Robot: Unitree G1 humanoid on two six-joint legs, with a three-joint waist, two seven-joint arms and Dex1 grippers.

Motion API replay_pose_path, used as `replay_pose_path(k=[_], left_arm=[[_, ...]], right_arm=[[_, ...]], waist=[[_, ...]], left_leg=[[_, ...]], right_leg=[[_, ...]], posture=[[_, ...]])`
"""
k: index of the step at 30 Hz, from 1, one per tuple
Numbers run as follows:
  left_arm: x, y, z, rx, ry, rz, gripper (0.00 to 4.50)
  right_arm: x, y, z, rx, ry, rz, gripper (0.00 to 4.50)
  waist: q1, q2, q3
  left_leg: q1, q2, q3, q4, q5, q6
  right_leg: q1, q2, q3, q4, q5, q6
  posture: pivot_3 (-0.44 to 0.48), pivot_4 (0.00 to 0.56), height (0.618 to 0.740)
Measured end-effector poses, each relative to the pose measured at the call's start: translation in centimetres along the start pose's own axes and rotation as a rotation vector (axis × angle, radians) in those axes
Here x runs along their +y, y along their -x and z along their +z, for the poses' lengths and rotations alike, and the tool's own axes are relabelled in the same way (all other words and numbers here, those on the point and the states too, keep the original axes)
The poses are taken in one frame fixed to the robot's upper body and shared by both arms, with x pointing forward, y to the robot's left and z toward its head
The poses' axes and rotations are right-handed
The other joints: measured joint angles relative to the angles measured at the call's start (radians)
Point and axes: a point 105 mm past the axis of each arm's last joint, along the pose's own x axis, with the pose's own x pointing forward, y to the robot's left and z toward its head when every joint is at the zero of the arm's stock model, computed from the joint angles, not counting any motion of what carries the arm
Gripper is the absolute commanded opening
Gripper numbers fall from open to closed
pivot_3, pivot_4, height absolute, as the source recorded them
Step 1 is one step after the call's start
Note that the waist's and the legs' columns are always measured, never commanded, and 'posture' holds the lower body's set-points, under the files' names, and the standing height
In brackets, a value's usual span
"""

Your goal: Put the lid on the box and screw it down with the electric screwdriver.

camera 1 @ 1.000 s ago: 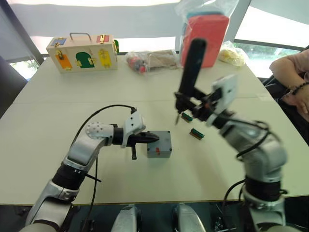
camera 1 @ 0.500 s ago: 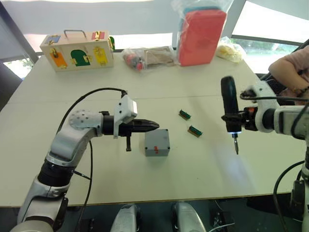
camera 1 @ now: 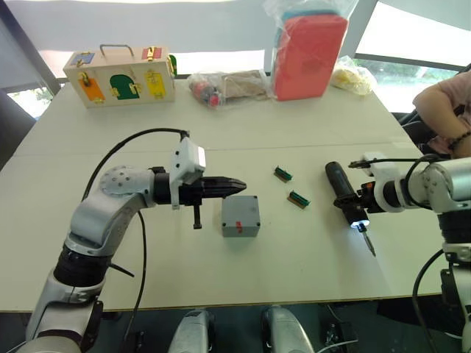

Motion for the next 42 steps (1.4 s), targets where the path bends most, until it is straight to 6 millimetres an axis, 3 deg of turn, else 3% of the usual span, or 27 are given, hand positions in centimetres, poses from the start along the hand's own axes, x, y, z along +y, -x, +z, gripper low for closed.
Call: replay_pose_path(k=[3, 6, 8, 11, 14, 17, 19, 21, 24, 27, 32, 42], left_arm=[[0.3, 0.4, -0.7, 0.033, 0.002, 0.041, 0.00], [1.1, 1.2, -2.7, 0.081, 0.041, 0.117, 0.00], [1.4, 2.0, -4.1, 0.123, 0.061, 0.148, 0.00], [1.4, 2.6, -5.3, 0.152, 0.077, 0.163, 0.00], [1.6, 2.9, -6.5, 0.173, 0.087, 0.175, 0.00], [1.6, 2.7, -7.7, 0.192, 0.102, 0.176, 0.00], [1.5, 2.6, -8.4, 0.213, 0.104, 0.169, 0.00], [1.5, 2.6, -8.7, 0.215, 0.100, 0.172, 0.00], [1.4, 2.0, -9.9, 0.223, 0.120, 0.171, 0.00], [1.2, 1.6, -11.0, 0.242, 0.135, 0.163, 0.00], [1.6, 1.1, -11.8, 0.243, 0.140, 0.173, 0.00], [3.4, -0.5, -12.5, 0.229, 0.129, 0.205, 0.00]], right_arm=[[0.2, 0.6, 0.9, -0.054, 0.068, 0.002, 4.44], [0.6, 3.6, 3.5, -0.202, 0.217, -0.020, 4.44], [2.0, 5.4, 5.1, -0.317, 0.314, 0.007, 4.44], [3.9, 6.4, 5.9, -0.416, 0.374, 0.059, 4.44], [7.0, 5.8, 5.1, -0.500, 0.392, 0.184, 3.81], [10.5, 4.1, 2.9, -0.513, 0.422, 0.317, 2.74], [11.2, 3.5, 2.1, -0.515, 0.421, 0.323, 2.06], [11.6, 3.2, 1.8, -0.548, 0.409, 0.317, 1.07], [13.7, 0.7, -0.7, -0.522, 0.383, 0.375, 0.02], [15.1, -1.1, -2.7, -0.464, 0.388, 0.414, 0.02], [15.7, -1.5, -2.4, -0.494, 0.401, 0.414, 0.02], [17.8, -2.5, -4.6, -0.364, 0.420, 0.519, 0.02]], waist=[[-0.001, 0.002, 0.001], [0.000, 0.003, 0.002], [-0.002, 0.003, 0.003], [0.000, 0.002, 0.003], [0.003, 0.001, 0.002], [0.005, 0.001, 0.002], [0.003, 0.001, 0.002], [0.003, 0.000, 0.001], [0.003, -0.002, 0.000], [0.002, -0.002, 0.000], [0.004, -0.002, 0.000], [0.002, -0.002, 0.000]], left_leg=[[0.000, 0.000, 0.000, 0.000, 0.000, 0.000], [0.000, 0.000, 0.000, 0.000, 0.000, 0.000], [0.001, 0.001, 0.000, 0.000, 0.000, 0.000], [0.001, 0.001, 0.000, 0.000, 0.000, 0.000], [0.003, 0.001, 0.000, 0.001, 0.000, 0.000], [0.003, 0.001, 0.000, 0.001, 0.000, 0.000], [0.003, 0.001, 0.000, 0.002, 0.000, 0.000], [0.004, 0.001, 0.001, 0.002, 0.000, 0.000], [0.006, 0.000, 0.000, 0.002, 0.000, 0.000], [0.006, 0.000, 0.000, 0.003, 0.000, -0.001], [0.006, 0.000, 0.000, 0.004, 0.000, -0.001], [0.005, 0.000, -0.001, 0.009, 0.000, 0.000]], right_leg=[[0.000, 0.000, 0.000, 0.000, 0.000, 0.000], [0.000, 0.001, 0.000, 0.000, 0.000, 0.000], [0.000, 0.001, 0.000, 0.000, 0.000, 0.000], [0.001, 0.001, 0.000, 0.000, 0.000, 0.000], [0.002, 0.001, 0.000, 0.001, 0.000, 0.000], [0.004, 0.000, 0.000, 0.001, 0.000, 0.000], [0.004, -0.001, 0.001, 0.001, 0.001, 0.001], [0.004, -0.001, 0.001, 0.001, 0.002, 0.002], [0.007, 0.000, 0.000, 0.001, 0.002, 0.002], [0.006, 0.000, 0.001, 0.002, 0.002, 0.002], [0.007, 0.000, 0.000, 0.002, 0.002, 0.002], [0.008, 0.000, 0.000, 0.003, 0.002, 0.003]], posture=[[0.000, 0.150, 0.730], [0.000, 0.150, 0.730], [0.000, 0.150, 0.730], [0.000, 0.150, 0.730], [0.000, 0.150, 0.730], [0.000, 0.150, 0.730], [0.000, 0.150, 0.730], [0.000, 0.150, 0.730], [0.000, 0.150, 0.730], [0.000, 0.150, 0.730], [0.000, 0.150, 0.730], [0.000, 0.150, 0.730]])
